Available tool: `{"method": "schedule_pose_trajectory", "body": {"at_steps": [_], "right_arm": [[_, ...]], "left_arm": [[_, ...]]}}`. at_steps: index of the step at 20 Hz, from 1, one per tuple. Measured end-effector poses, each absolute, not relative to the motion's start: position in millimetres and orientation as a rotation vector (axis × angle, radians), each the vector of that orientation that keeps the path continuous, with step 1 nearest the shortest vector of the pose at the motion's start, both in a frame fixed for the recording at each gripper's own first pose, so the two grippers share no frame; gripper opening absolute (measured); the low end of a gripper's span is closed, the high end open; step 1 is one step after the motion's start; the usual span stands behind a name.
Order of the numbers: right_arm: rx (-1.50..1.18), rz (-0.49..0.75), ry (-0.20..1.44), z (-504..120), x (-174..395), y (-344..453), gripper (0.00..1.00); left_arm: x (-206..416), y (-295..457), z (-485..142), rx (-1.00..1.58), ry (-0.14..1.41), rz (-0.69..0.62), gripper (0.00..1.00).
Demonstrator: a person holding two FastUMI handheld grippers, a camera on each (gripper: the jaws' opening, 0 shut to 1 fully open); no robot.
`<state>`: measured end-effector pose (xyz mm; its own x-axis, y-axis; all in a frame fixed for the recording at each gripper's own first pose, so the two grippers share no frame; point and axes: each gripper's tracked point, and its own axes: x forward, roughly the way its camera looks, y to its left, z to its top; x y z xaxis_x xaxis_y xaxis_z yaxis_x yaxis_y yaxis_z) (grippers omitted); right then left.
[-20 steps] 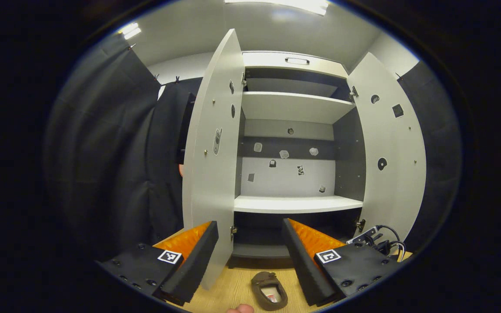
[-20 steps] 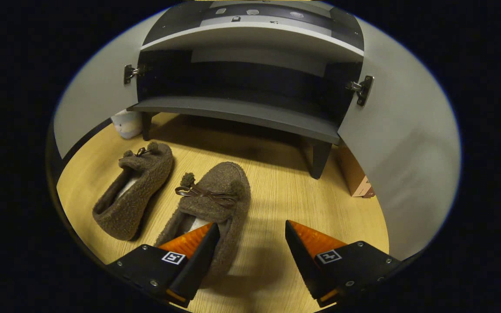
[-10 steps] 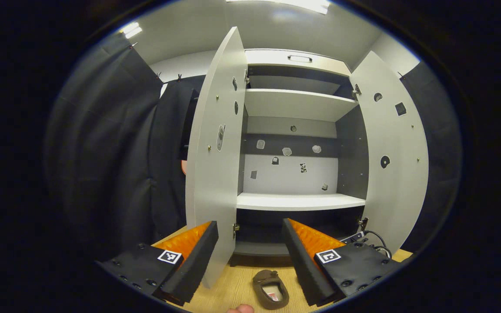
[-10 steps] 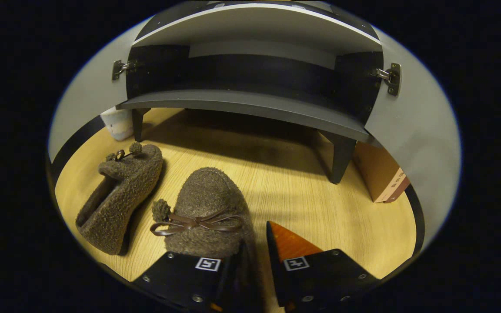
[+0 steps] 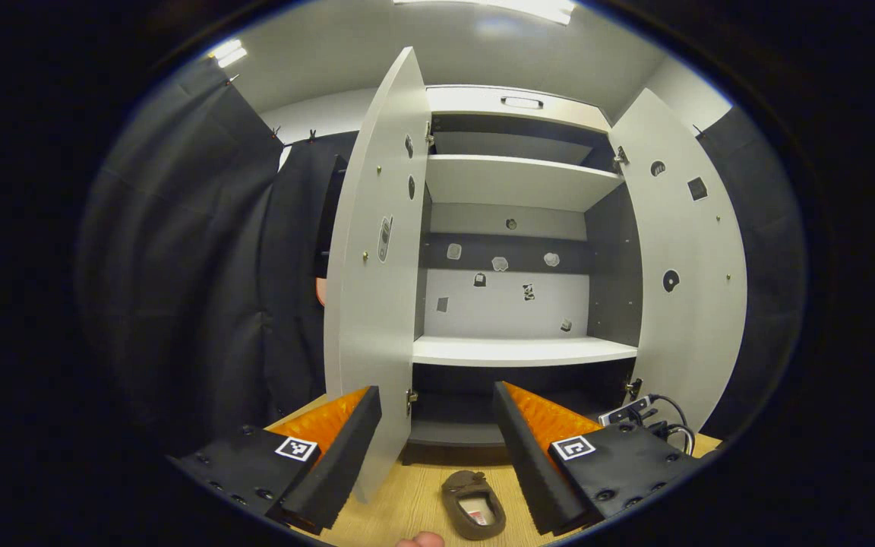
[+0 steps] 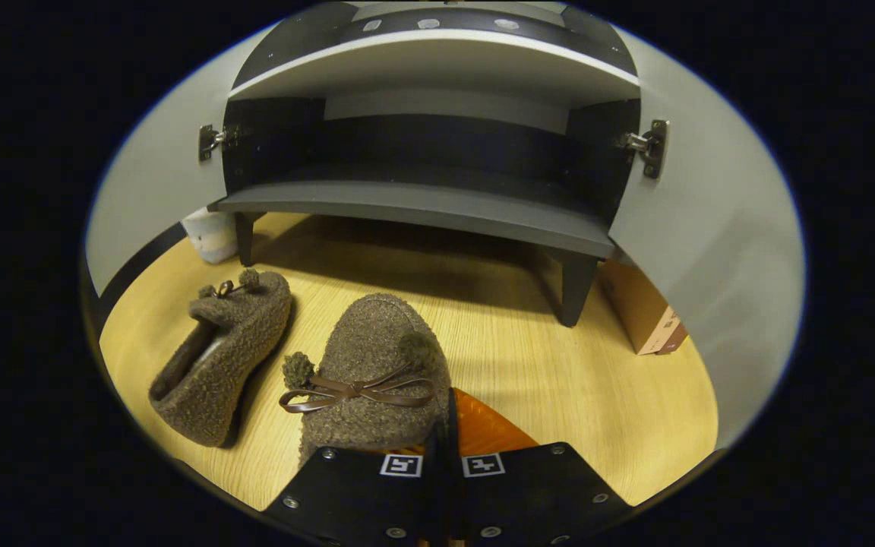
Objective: Grab one shoe with the right hand and put it into the shoe cabinet, grab the other shoe with the left hand and put it into the shoe cabinet; then close the right door with the right hand and the left door with the left hand.
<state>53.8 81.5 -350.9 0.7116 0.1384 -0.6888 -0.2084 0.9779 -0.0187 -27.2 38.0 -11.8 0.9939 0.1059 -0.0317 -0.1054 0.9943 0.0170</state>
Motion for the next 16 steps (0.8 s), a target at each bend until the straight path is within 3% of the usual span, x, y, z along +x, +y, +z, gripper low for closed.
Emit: {"method": "schedule_pose_trajectory", "body": {"at_steps": [10,15,16], "right_arm": [[0.009,0.150,0.447,-168,26,77,0.05],[0.030,0.170,0.284,-48,66,92,0.05],[0.035,0.179,0.264,-30,79,97,0.04]], "left_arm": [[-23,25,-20,-0.017,0.046,0.060,0.96],[-23,15,-25,-0.016,0.051,0.029,0.93],[-25,15,-24,-0.006,0.047,0.030,0.96]]}}
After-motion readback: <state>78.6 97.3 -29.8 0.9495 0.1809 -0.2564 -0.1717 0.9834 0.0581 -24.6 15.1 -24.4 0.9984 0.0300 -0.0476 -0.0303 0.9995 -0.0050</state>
